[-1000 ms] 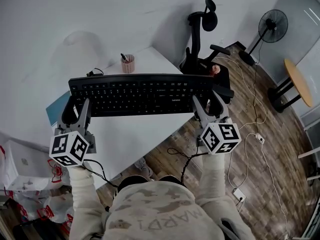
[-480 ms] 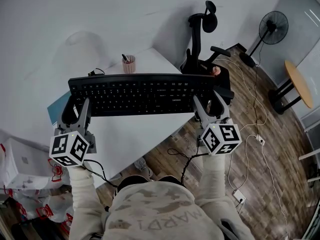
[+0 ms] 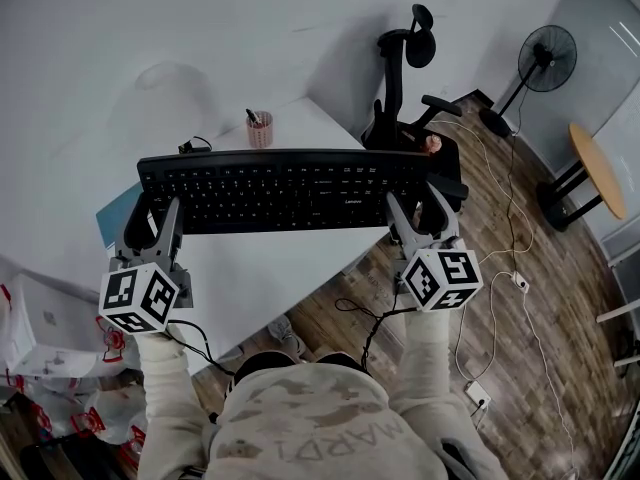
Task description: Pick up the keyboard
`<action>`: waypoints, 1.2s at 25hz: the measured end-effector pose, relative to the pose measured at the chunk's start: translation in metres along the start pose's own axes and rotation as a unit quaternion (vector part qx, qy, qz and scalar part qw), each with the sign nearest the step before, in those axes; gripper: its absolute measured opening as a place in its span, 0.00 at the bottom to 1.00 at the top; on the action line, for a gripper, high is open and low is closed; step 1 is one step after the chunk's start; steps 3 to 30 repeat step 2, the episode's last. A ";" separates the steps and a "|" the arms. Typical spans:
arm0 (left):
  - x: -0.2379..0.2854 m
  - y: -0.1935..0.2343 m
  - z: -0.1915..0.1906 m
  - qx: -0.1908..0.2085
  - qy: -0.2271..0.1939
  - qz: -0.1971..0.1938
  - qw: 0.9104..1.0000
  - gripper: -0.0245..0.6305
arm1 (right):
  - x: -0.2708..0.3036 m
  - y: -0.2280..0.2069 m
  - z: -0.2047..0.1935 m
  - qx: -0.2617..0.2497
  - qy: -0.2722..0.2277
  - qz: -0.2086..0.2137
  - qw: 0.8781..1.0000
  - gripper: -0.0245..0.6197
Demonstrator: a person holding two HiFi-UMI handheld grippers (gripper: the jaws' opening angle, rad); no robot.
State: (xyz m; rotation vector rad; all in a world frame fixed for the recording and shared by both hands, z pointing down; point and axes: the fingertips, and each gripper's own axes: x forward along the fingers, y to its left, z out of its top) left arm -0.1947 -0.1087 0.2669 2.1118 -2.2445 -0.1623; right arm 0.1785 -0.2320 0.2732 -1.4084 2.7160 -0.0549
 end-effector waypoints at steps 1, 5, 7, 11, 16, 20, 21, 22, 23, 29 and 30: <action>-0.002 -0.003 0.001 0.001 -0.001 0.000 1.000 0.44 | -0.003 -0.001 0.001 0.000 -0.001 0.000 1.000 0.48; -0.005 -0.005 0.002 0.001 -0.001 0.000 1.000 0.44 | -0.006 -0.002 0.002 0.000 -0.002 0.001 1.000 0.48; -0.005 -0.005 0.002 0.001 -0.001 0.000 1.000 0.44 | -0.006 -0.002 0.002 0.000 -0.002 0.001 1.000 0.48; -0.005 -0.005 0.002 0.001 -0.001 0.000 1.000 0.44 | -0.006 -0.002 0.002 0.000 -0.002 0.001 1.000 0.48; -0.005 -0.005 0.002 0.001 -0.001 0.000 1.000 0.44 | -0.006 -0.002 0.002 0.000 -0.002 0.001 1.000 0.48; -0.005 -0.005 0.002 0.001 -0.001 0.000 1.000 0.44 | -0.006 -0.002 0.002 0.000 -0.002 0.001 1.000 0.48; -0.005 -0.005 0.002 0.001 -0.001 0.000 1.000 0.44 | -0.006 -0.002 0.002 0.000 -0.002 0.001 1.000 0.48; -0.005 -0.005 0.002 0.001 -0.001 0.000 1.000 0.44 | -0.006 -0.002 0.002 0.000 -0.002 0.001 1.000 0.48; -0.005 -0.005 0.002 0.001 -0.001 0.000 1.000 0.44 | -0.006 -0.002 0.002 0.000 -0.002 0.001 1.000 0.48; -0.005 -0.005 0.002 0.001 -0.001 0.000 1.000 0.44 | -0.006 -0.002 0.002 0.000 -0.002 0.001 1.000 0.48; -0.005 -0.005 0.002 0.001 -0.001 0.000 1.000 0.44 | -0.006 -0.002 0.002 0.000 -0.002 0.001 1.000 0.48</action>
